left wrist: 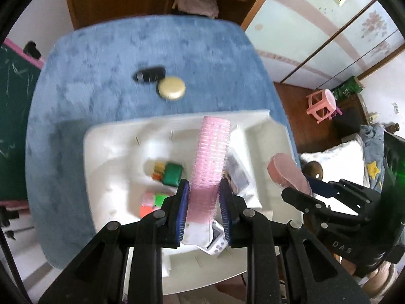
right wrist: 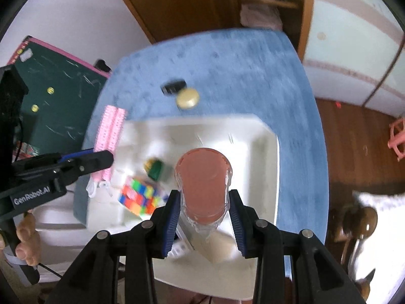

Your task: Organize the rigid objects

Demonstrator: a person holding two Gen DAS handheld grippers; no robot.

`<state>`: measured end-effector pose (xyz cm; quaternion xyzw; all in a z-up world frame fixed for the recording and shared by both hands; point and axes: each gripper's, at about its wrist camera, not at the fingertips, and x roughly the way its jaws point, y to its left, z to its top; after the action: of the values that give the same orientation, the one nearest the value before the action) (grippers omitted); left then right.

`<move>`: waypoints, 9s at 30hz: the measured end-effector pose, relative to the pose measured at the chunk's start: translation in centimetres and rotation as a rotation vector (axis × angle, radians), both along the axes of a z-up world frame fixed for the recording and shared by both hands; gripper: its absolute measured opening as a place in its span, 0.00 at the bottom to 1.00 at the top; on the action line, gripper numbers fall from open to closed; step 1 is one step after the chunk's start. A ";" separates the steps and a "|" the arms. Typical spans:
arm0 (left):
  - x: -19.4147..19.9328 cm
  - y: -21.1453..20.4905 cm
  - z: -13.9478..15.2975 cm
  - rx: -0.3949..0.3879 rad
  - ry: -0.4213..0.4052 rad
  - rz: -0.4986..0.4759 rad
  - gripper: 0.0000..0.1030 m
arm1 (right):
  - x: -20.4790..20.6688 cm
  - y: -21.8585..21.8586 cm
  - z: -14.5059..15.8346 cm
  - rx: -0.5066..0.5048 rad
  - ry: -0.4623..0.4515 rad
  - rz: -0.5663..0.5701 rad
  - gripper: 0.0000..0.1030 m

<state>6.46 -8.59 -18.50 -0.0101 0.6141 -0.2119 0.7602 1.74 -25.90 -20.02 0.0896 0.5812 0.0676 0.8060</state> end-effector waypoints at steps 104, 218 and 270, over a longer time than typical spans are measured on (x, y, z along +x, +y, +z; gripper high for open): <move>25.0 -3.7 -13.2 0.198 0.188 -0.073 0.76 | 21.5 7.1 -10.5 -0.012 0.095 -0.060 0.58; -7.6 0.8 9.0 0.168 -0.344 0.153 0.72 | -5.0 1.2 7.7 -0.188 -0.208 0.020 0.59; -11.6 2.6 14.3 0.109 -0.493 0.264 0.73 | -9.6 2.8 15.6 -0.134 -0.426 -0.083 0.75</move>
<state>-5.15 -5.95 -4.16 0.0027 0.4146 -0.0740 0.9070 -7.86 -23.06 -4.41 0.0436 0.3971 0.0129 0.9167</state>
